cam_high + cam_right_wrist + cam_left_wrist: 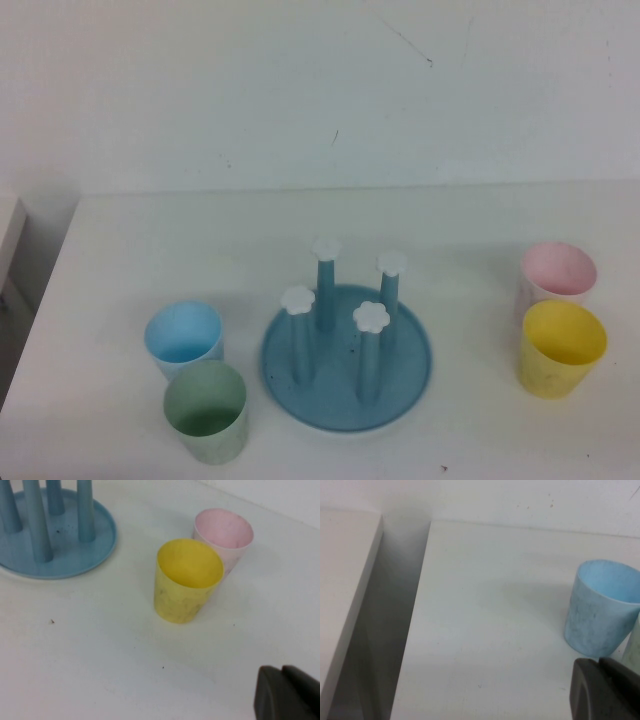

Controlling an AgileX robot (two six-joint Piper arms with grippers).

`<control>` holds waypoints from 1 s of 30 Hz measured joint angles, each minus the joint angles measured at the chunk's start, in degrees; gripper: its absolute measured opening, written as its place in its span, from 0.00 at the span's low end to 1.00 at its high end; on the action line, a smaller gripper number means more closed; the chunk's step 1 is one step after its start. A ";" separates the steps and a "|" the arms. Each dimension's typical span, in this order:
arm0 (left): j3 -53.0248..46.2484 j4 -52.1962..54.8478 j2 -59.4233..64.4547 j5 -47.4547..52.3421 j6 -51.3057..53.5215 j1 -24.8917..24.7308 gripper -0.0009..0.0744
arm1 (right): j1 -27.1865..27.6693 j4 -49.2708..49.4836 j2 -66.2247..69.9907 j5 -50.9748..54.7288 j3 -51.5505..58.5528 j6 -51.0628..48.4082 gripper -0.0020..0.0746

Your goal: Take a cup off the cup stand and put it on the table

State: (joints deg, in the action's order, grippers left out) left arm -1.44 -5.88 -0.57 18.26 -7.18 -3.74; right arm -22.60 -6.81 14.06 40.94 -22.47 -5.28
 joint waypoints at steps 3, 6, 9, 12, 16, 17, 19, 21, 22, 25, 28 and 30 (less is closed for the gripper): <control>0.00 -0.02 0.00 0.10 0.29 0.00 0.01 | 0.00 0.00 0.00 0.00 0.00 0.00 0.03; 0.00 -0.02 0.00 0.07 1.31 0.00 0.01 | 0.00 0.00 0.00 0.00 0.00 0.00 0.03; 0.00 -0.02 0.00 0.07 1.85 0.00 0.01 | 0.00 0.00 0.00 0.00 0.00 0.00 0.03; 0.00 -0.02 0.00 0.21 2.13 0.00 0.01 | 0.00 0.00 0.00 0.00 0.00 0.00 0.03; 0.00 -0.02 0.00 0.40 2.22 0.00 0.01 | 0.00 0.00 0.00 0.00 0.00 0.00 0.03; 0.10 -0.02 0.00 0.49 2.22 0.00 0.01 | 0.00 0.00 0.00 0.00 0.00 0.00 0.03; 0.10 -0.02 0.00 0.49 2.22 0.00 0.01 | 0.00 0.00 0.00 0.00 0.00 0.00 0.03; 0.10 -0.02 0.00 0.53 2.22 0.00 0.01 | 0.00 0.00 0.00 0.00 0.00 0.00 0.03; 0.10 -0.06 0.00 0.53 2.22 0.00 0.01 | 0.00 0.00 0.00 0.00 0.00 0.00 0.03; 0.10 -0.06 0.00 0.66 2.39 0.00 0.01 | 0.00 0.00 0.00 0.00 0.00 0.00 0.03; 0.10 -0.06 0.00 0.80 2.39 0.00 0.01 | 0.00 0.00 0.00 0.00 0.00 0.00 0.03; 0.10 -0.15 -0.09 0.80 2.39 0.00 0.01 | 0.00 0.00 0.00 0.00 0.00 0.00 0.03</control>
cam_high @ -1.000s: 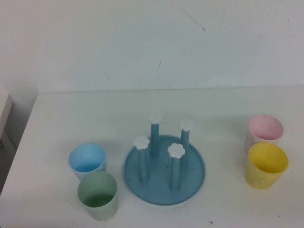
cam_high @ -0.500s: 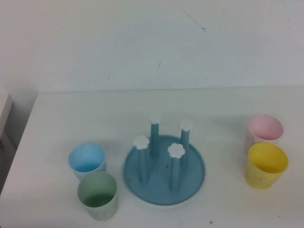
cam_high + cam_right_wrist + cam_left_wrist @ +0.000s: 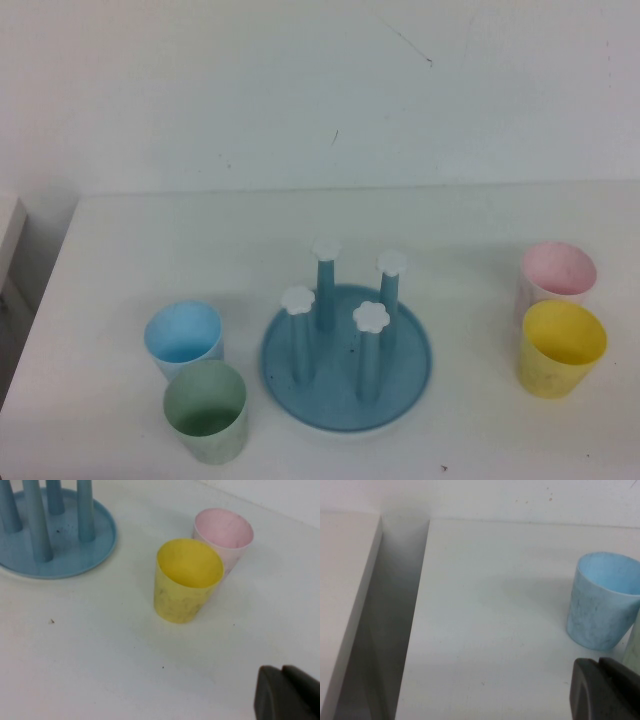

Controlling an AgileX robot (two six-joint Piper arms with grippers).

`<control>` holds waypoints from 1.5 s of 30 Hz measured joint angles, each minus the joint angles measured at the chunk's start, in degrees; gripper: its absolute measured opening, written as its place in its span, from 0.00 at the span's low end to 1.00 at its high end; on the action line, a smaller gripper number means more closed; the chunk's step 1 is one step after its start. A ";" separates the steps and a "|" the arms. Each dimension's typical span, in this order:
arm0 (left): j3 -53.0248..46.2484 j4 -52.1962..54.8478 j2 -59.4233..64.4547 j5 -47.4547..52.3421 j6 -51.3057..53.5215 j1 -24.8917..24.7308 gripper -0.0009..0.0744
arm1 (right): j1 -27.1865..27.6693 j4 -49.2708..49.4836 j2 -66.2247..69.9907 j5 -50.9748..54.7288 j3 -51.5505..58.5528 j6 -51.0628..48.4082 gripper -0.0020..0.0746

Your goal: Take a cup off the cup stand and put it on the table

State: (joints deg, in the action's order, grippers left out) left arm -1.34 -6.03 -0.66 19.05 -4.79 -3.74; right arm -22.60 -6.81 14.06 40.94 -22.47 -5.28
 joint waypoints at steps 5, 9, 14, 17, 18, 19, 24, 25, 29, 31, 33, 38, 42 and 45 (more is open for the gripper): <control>0.00 0.00 0.00 0.00 0.00 0.00 0.01 | 0.00 0.00 0.00 0.00 0.00 0.00 0.03; 0.00 -0.04 0.00 0.09 0.00 0.00 0.01 | 0.39 0.00 -0.11 -1.16 0.40 0.00 0.03; 0.00 -0.04 0.00 0.09 0.00 0.00 0.01 | 6.24 0.18 -2.28 -10.33 4.31 -1.48 0.03; 0.00 -0.04 0.00 0.09 0.00 0.00 0.01 | 11.92 1.44 -5.39 -14.87 8.02 -2.51 0.03; 0.00 -0.04 0.00 0.09 0.00 0.00 0.01 | 13.92 1.86 -6.65 -15.59 9.47 -2.74 0.03; 0.00 -0.04 0.00 0.09 0.00 0.00 0.01 | 15.53 2.08 -7.65 -15.88 10.95 -2.74 0.03; 0.00 -0.04 0.00 0.09 0.00 0.00 0.01 | 23.98 3.40 -13.60 -16.32 17.73 -2.99 0.03; 0.00 -0.04 0.00 0.09 0.00 0.00 0.01 | 24.91 3.63 -14.26 -16.31 18.73 -2.99 0.03; 0.00 -0.13 0.00 0.09 -0.11 0.00 0.01 | 26.72 4.82 -14.78 -16.44 23.07 -3.44 0.03; 0.00 -0.13 0.00 0.09 -0.11 0.00 0.01 | 26.72 4.94 -14.78 -17.58 23.32 -3.56 0.03; 0.00 -0.13 0.00 0.09 -0.11 0.00 0.01 | 26.72 5.05 -14.78 -18.08 23.36 -3.81 0.03; 0.00 -0.13 0.00 0.09 -0.11 0.00 0.01 | 26.72 5.72 -14.78 -18.54 23.46 -4.17 0.03; 0.00 -0.13 0.00 0.09 -0.11 0.00 0.01 | 26.72 6.26 -14.78 -18.67 23.46 -4.51 0.03; 0.00 -0.13 0.00 0.09 -0.11 0.00 0.01 | 26.72 6.31 -14.78 -18.67 23.48 -4.77 0.03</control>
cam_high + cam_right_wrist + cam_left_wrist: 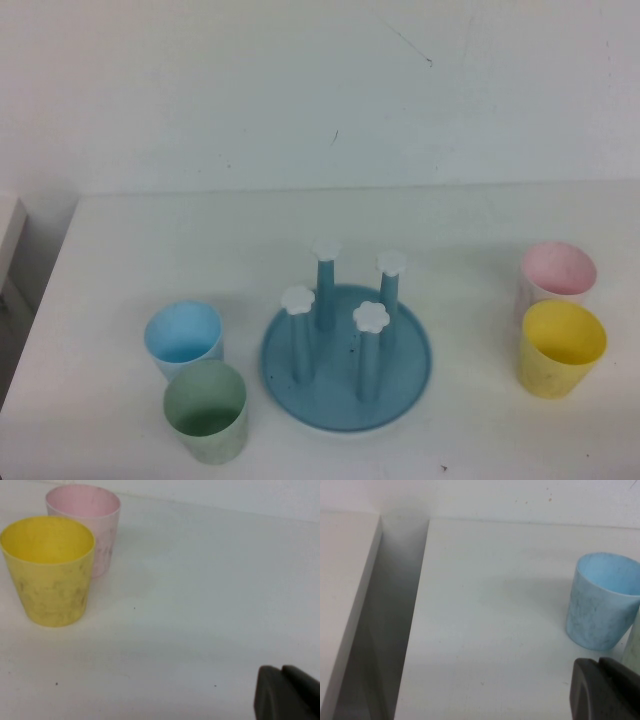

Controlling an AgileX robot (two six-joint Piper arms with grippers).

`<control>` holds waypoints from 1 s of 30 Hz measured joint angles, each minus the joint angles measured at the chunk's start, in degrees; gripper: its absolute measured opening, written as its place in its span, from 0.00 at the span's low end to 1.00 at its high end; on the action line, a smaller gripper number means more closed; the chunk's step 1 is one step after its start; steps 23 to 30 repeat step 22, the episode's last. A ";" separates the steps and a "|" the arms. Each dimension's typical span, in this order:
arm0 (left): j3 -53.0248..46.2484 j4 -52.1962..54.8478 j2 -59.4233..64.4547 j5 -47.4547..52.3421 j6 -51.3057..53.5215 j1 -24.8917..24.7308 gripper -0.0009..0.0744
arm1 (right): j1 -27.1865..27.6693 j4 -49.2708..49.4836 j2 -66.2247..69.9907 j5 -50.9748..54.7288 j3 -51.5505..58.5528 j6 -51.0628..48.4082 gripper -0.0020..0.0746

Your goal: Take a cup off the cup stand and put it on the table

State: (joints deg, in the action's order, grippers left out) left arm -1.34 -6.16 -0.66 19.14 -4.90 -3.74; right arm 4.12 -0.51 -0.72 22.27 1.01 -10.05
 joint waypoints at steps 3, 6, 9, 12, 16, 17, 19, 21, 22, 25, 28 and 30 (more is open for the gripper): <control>0.00 0.00 0.00 0.00 0.00 0.00 0.01 | 0.00 0.09 0.00 -0.13 0.10 -0.44 0.03; 0.00 0.00 0.00 0.00 0.00 0.00 0.01 | 0.00 0.09 0.00 -0.13 0.10 -0.67 0.03; 0.00 0.00 0.00 0.00 0.00 0.00 0.01 | 0.00 0.09 0.00 -0.13 0.10 -0.67 0.03; 0.00 0.00 0.00 0.00 0.00 0.00 0.01 | 0.00 0.09 0.00 -0.13 0.10 -0.67 0.03; 0.00 0.00 0.00 0.00 0.14 0.00 0.01 | 0.00 0.09 0.00 -0.13 0.10 -0.67 0.03; 0.00 0.00 0.00 0.00 0.14 0.00 0.01 | 0.00 0.09 0.00 -0.13 0.10 -0.67 0.03; 0.00 0.00 0.00 0.00 0.14 0.00 0.01 | 0.00 0.09 0.00 -0.13 0.10 -0.35 0.03; 0.00 0.00 0.00 0.00 0.14 0.00 0.01 | 0.00 0.09 0.00 -0.13 0.10 -0.09 0.03; 0.00 0.00 0.00 0.00 0.14 0.00 0.01 | 0.00 0.09 0.00 -0.13 0.10 -0.05 0.03; 0.00 0.00 0.00 0.00 0.14 0.00 0.01 | 0.00 0.09 0.00 -0.13 0.10 -0.05 0.03; 0.00 0.00 0.00 0.00 0.14 0.00 0.01 | 0.00 0.09 0.00 -0.13 0.10 -0.05 0.03; 0.00 0.00 0.00 0.00 0.14 0.00 0.01 | 0.00 0.09 0.00 -0.13 0.10 -0.05 0.03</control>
